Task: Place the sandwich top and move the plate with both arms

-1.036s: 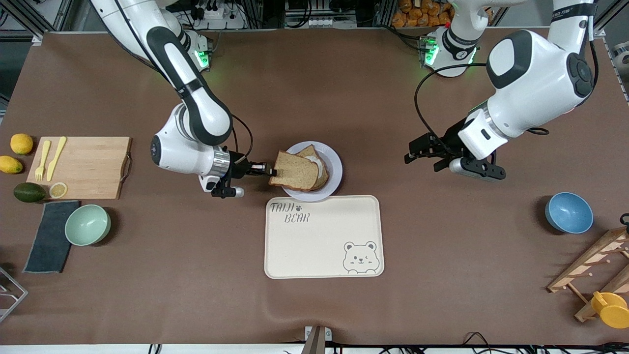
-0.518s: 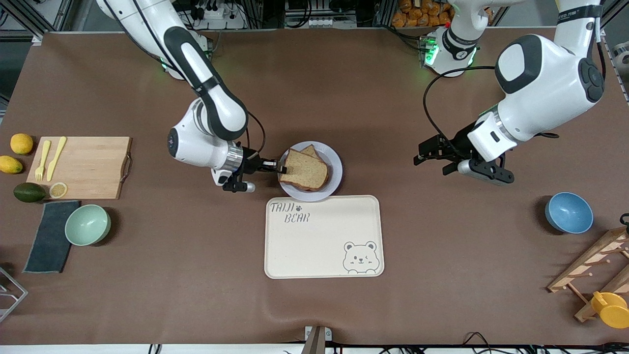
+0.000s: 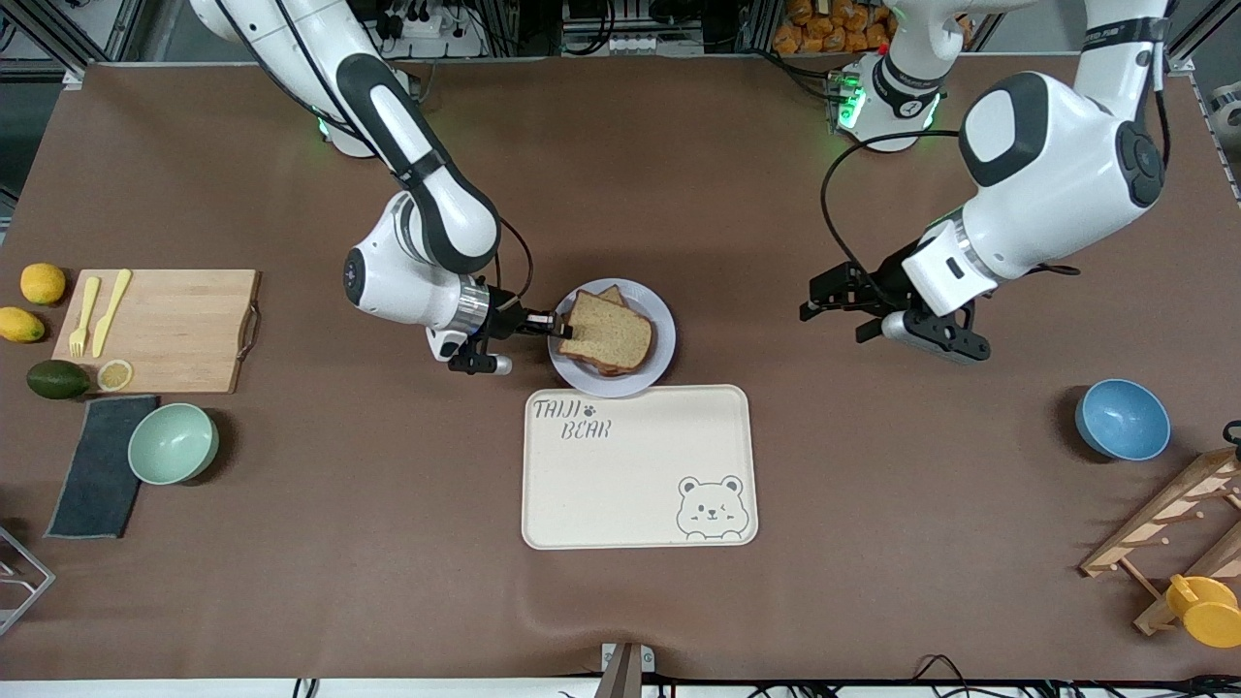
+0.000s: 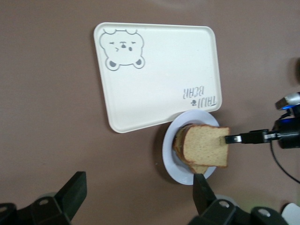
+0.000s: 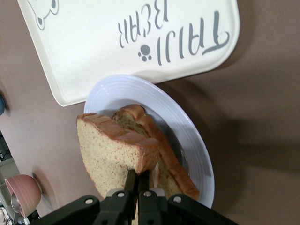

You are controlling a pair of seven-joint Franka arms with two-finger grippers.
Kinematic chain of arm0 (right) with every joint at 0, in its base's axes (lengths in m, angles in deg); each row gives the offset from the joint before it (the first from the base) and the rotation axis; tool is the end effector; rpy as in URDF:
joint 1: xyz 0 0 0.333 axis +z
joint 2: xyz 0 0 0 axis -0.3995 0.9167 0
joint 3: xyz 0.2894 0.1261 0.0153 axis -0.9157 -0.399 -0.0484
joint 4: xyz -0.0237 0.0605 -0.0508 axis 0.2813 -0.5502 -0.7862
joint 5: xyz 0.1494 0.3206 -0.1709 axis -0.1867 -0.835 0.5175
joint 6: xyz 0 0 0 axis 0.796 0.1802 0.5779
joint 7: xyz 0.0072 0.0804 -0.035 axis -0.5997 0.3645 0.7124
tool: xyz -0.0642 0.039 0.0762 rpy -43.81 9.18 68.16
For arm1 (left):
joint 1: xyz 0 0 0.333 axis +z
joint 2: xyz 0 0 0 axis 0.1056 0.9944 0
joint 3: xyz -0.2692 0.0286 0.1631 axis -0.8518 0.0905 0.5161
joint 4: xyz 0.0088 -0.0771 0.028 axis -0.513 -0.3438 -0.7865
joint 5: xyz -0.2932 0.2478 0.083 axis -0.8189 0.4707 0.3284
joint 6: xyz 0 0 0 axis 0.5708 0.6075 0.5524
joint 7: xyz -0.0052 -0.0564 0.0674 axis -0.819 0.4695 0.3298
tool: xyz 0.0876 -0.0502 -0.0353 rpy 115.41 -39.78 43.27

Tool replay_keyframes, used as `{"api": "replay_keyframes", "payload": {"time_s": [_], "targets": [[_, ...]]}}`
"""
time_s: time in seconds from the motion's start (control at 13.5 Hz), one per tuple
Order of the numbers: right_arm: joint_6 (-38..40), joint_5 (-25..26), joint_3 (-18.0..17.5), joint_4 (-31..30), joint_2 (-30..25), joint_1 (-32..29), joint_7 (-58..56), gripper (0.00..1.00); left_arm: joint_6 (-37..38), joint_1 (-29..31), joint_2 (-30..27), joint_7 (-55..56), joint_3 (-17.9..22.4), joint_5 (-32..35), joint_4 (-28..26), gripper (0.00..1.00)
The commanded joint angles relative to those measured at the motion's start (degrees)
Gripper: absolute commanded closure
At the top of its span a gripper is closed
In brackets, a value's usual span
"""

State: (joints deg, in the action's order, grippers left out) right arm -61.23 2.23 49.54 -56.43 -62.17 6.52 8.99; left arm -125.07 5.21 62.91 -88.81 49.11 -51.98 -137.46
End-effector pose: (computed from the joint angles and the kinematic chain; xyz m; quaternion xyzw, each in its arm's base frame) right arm 0.4988 0.3155 0.2180 -0.9299 0.0973 0.0773 0.3461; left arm 0.5530 -0.2012 0.4561 0.9658 -0.0630 0.0407 0.2483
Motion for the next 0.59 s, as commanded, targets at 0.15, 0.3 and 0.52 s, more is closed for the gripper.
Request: {"api": "replay_keyframes", "payload": {"time_s": [0.15, 0.3, 0.52], "targets": [[-0.78, -2.83, 0.62, -1.12, -0.63, 2.27, -0.22, 1.0, -3.0, -0.02, 0.68, -3.65, -0.45, -2.44, -2.23, 0.0], [-0.69, -3.54, 0.71, -1.03, -0.54, 2.36, -0.13, 0.93, -3.09, -0.11, 0.68, -3.74, -0.54, -2.44, -2.49, 0.0], [-0.69, -3.54, 0.71, -1.03, -0.45, 2.36, 0.22, 0.76, -6.24, -0.99, 1.3, -3.91, -2.2, -3.05, -3.46, 0.0]]}}
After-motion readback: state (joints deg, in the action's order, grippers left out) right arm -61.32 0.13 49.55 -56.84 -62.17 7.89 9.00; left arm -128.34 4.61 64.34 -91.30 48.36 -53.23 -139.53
